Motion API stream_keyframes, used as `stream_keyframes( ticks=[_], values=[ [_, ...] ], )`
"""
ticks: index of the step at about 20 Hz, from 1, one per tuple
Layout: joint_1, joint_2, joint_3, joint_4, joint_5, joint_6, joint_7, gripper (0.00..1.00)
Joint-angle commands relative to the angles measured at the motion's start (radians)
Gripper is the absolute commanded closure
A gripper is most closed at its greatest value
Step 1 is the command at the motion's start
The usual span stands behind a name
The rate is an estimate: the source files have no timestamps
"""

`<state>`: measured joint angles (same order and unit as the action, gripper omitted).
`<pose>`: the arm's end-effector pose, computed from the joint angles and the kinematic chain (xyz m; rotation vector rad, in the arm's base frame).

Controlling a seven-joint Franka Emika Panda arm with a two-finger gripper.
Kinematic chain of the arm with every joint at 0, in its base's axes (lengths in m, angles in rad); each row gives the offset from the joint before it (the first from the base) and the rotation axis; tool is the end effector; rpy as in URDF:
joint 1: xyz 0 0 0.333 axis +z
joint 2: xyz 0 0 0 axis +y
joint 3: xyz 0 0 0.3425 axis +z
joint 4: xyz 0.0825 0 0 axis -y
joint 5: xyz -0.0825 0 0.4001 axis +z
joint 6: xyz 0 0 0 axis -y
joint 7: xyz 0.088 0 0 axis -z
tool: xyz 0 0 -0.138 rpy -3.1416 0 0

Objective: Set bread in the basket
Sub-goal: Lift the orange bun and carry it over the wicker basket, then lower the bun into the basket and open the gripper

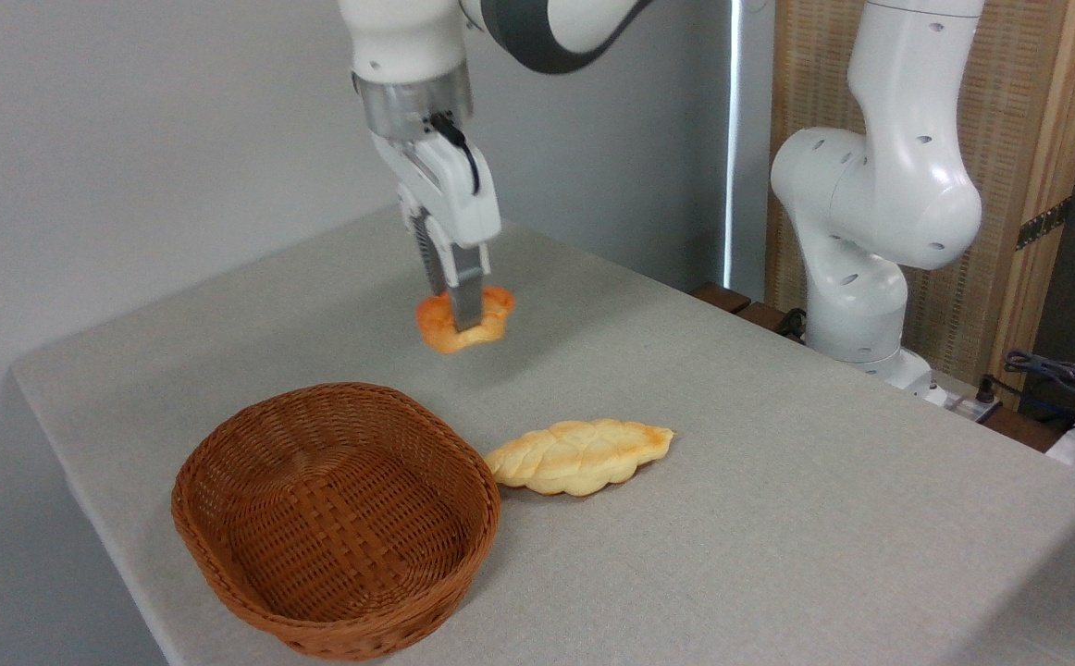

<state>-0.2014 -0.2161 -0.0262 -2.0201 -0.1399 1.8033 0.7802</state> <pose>0.4869 -0.1299 0.5359 2.6642 -1.4123 0.0528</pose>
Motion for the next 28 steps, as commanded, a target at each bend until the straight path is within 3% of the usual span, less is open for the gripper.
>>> stream_keyframes(
  ticks=[1, 5, 10, 13, 14, 18, 28],
  values=[
    [0.010, 0.171, 0.009, 0.237, -0.003, -0.025, -0.038, 0.57],
    [0.011, 0.290, 0.008, 0.360, -0.003, 0.007, -0.050, 0.57],
    [0.013, 0.345, -0.001, 0.360, 0.006, 0.194, -0.038, 0.47],
    [0.013, 0.366, -0.014, 0.348, 0.013, 0.203, -0.033, 0.26],
    [0.013, 0.380, -0.024, 0.348, 0.016, 0.203, -0.018, 0.24],
    [0.013, 0.400, -0.027, 0.348, 0.066, 0.202, 0.024, 0.01],
    [0.013, 0.406, -0.034, 0.348, 0.072, 0.202, 0.021, 0.00]
  ],
)
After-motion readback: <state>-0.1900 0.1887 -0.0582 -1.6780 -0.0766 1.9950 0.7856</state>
